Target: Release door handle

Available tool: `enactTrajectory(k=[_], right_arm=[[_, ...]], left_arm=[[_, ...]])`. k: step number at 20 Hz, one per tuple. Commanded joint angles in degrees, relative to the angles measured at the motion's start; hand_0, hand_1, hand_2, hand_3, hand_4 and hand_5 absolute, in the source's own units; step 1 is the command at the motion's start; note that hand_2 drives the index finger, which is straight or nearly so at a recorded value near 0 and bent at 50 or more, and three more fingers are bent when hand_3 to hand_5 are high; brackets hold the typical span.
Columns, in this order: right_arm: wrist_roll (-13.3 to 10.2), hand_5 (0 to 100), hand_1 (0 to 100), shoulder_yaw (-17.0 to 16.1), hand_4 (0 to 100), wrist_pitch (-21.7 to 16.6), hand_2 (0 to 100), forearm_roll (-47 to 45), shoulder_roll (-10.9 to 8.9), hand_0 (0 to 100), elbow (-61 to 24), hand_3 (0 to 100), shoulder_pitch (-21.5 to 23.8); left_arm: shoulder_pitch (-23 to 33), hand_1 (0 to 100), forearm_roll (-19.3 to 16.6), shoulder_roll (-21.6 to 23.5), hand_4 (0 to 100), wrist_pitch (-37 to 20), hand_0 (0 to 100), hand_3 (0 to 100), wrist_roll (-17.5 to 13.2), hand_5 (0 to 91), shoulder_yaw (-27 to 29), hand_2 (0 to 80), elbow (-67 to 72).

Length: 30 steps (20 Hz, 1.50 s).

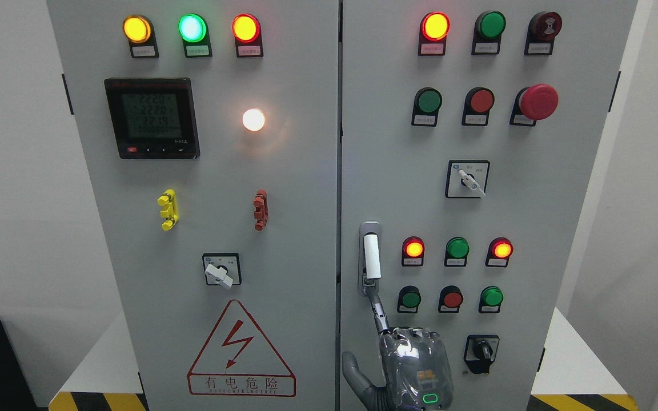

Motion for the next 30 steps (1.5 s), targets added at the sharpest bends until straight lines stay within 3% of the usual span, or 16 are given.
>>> enactTrajectory(k=[1,10,19,27,30], right_arm=[[-0.32,97,30,0.05,100,0.0,2,0.0,-0.03,35,-0.11,100,0.16],[-0.5,97,30,0.14,100,-0.18,2,0.09,0.05,35,-1.25,100,-0.01],[-1.03,97,30,0.31,100,-0.26,15,0.0,0.05,35,-3.1,100,0.25],[-0.94,96,30,0.23,99,-0.35,35,0.0,0.05,35,-4.33,100,0.87],[-0.59,96,32,-0.12,99,-0.27,49,0.0,0.23,38,-4.42,100,0.69]], left_arm=[[0.0,0,0.0,0.0,1,0.01,0,9,0.01,0.0,-1.23,2.1,-1.14],[0.0,0,0.0,0.0,1,0.01,0,9,0.01,0.0,-1.23,2.2,-1.14],[0.0,0,0.0,0.0,1,0.01,0,9,0.01,0.0,-1.23,2.2,-1.14],[0.0,0,0.0,0.0,1,0.01,0,9,0.01,0.0,-1.23,2.1,-1.14],[0.0,0,0.0,0.0,1,0.01,0,9,0.01,0.0,-1.23,2.1,-1.14]])
